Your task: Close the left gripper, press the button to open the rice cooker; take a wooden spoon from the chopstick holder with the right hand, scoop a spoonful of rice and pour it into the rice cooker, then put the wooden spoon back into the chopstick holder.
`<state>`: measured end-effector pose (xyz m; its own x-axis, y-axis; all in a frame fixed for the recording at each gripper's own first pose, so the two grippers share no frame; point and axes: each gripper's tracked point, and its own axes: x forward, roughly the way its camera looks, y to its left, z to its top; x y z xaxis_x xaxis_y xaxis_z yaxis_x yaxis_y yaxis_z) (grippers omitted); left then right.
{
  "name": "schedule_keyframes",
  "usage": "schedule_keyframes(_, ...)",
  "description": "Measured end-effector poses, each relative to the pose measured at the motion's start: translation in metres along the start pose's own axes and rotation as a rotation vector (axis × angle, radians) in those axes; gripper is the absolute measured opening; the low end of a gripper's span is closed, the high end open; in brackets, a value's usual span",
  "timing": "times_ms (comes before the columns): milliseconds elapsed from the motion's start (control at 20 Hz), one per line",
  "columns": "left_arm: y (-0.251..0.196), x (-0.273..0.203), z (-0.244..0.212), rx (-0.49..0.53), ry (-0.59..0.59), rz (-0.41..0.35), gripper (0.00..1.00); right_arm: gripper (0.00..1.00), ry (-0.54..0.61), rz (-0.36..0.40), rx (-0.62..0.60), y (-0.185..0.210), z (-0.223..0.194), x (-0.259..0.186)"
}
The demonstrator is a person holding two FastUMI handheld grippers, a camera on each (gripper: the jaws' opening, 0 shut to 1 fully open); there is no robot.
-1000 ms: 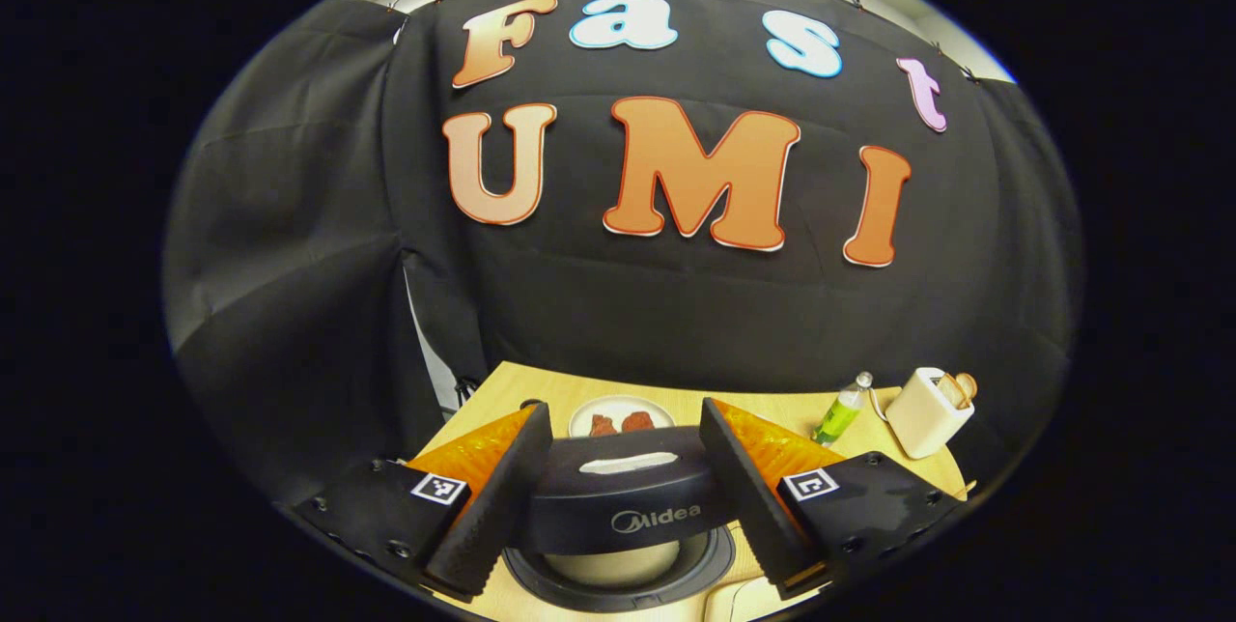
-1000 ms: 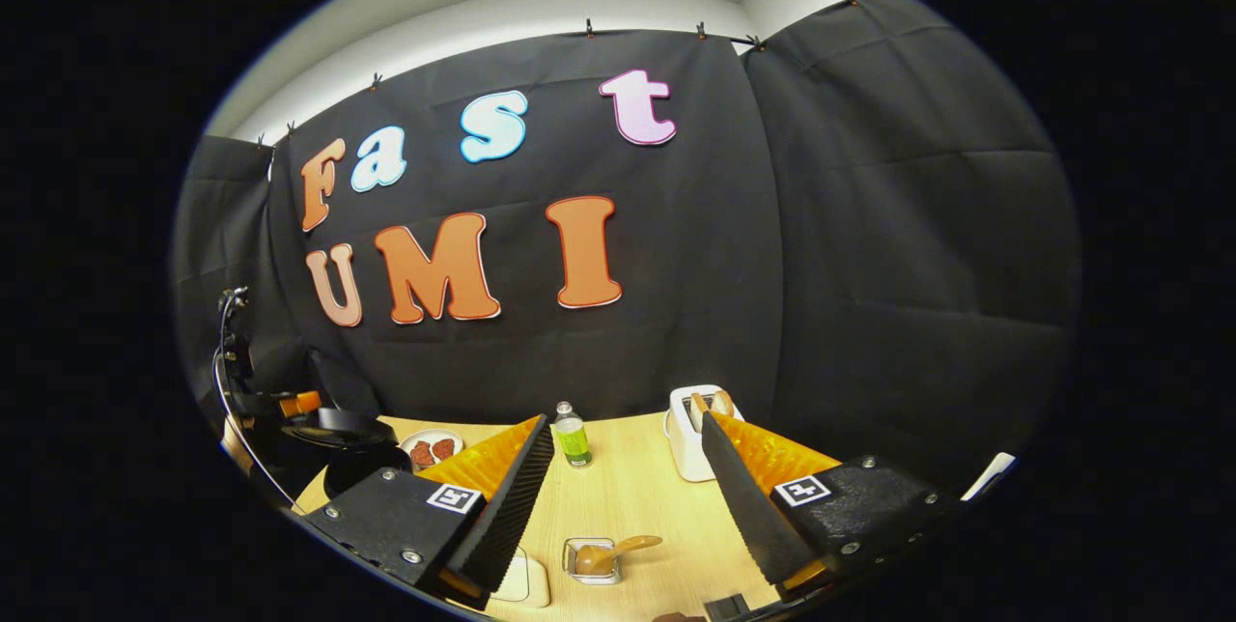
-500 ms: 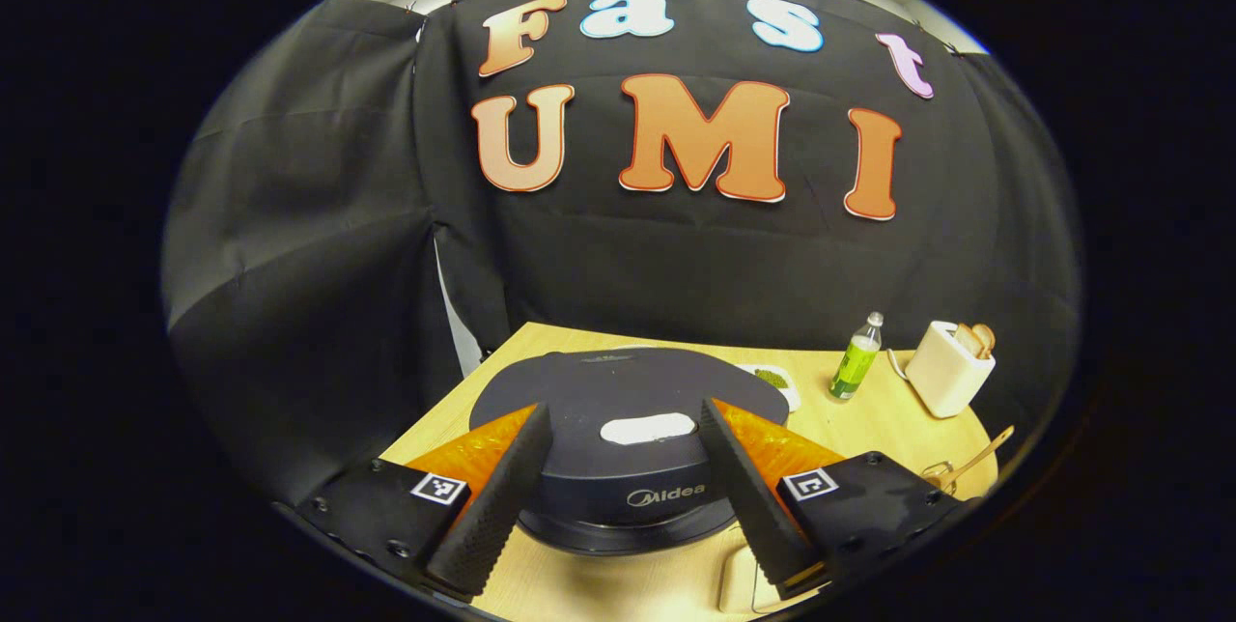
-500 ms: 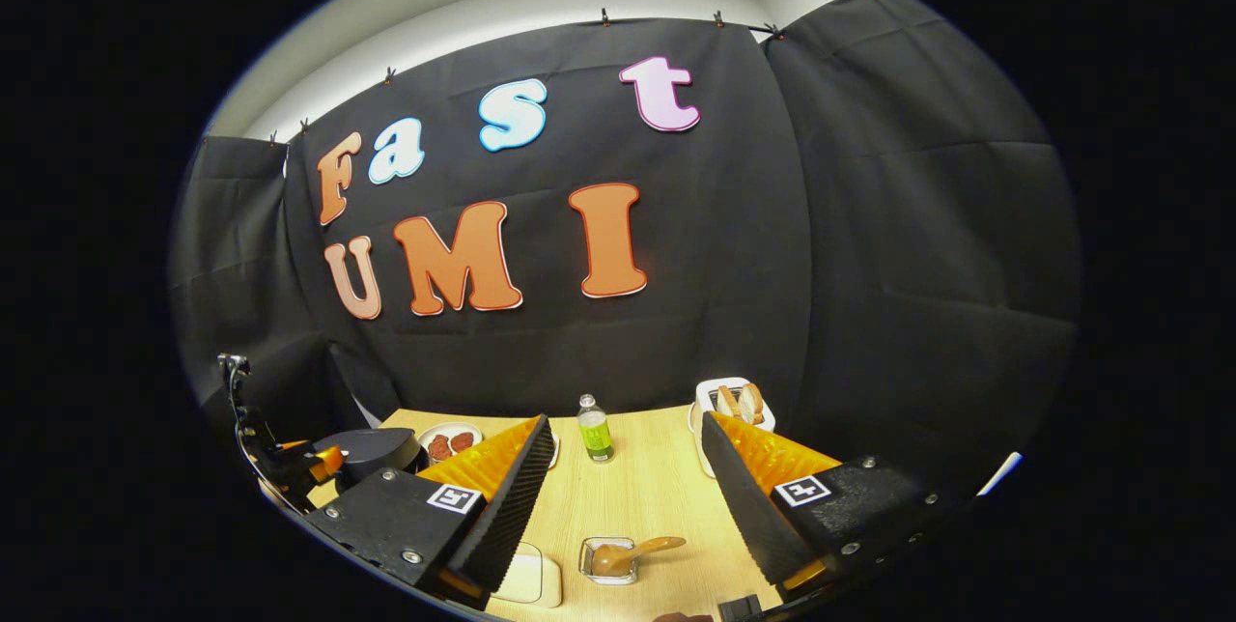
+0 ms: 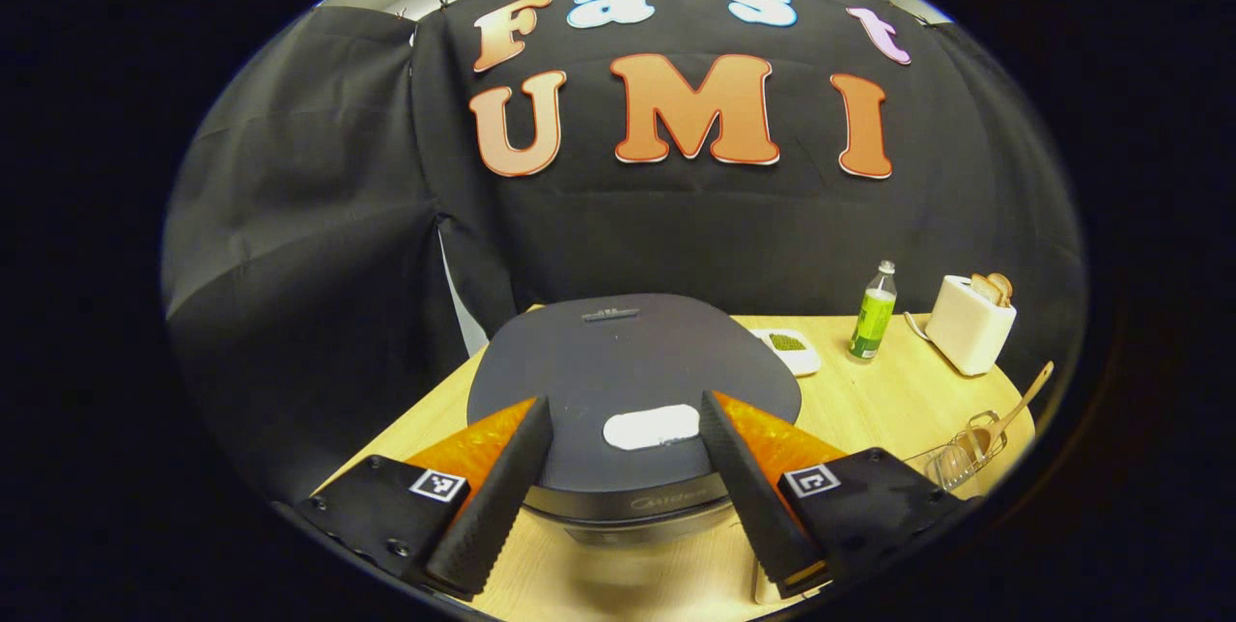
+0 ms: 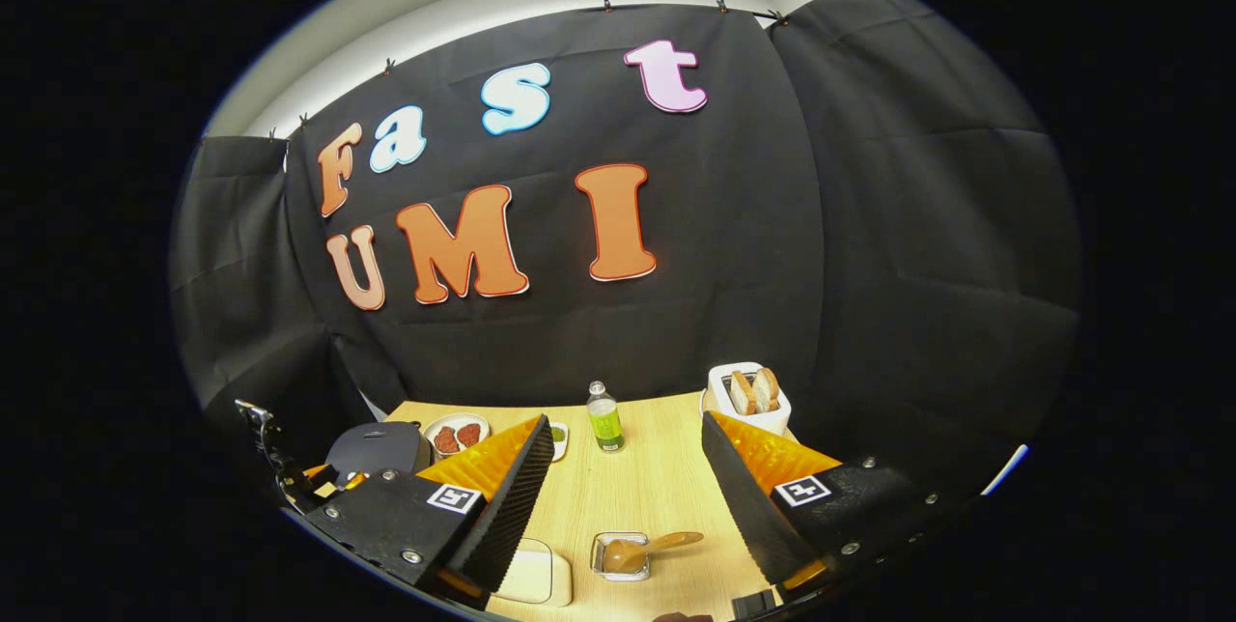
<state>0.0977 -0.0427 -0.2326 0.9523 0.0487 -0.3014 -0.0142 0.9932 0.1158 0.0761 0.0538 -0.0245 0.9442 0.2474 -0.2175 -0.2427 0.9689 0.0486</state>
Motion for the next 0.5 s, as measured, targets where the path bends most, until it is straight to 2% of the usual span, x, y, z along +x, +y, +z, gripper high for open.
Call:
schedule_keyframes(100,0.000,0.001,-0.013,-0.010,0.049,0.003,1.00,0.95,0.009,0.006,0.000,0.003,-0.005,0.002)
schedule_keyframes(200,0.000,0.002,-0.006,0.013,0.008,0.005,1.00,0.95,0.012,0.012,-0.001,0.006,-0.008,0.003)
schedule_keyframes(300,-0.002,0.003,-0.003,0.022,0.015,-0.008,0.99,0.95,0.013,0.017,0.002,0.009,-0.009,0.003)
schedule_keyframes(450,0.004,0.001,-0.005,-0.009,0.127,-0.003,1.00,0.95,-0.004,0.024,-0.005,0.015,-0.003,0.002)
schedule_keyframes(500,0.005,-0.003,-0.002,-0.042,0.157,-0.006,0.96,0.95,-0.009,0.023,-0.011,0.017,-0.001,0.003)
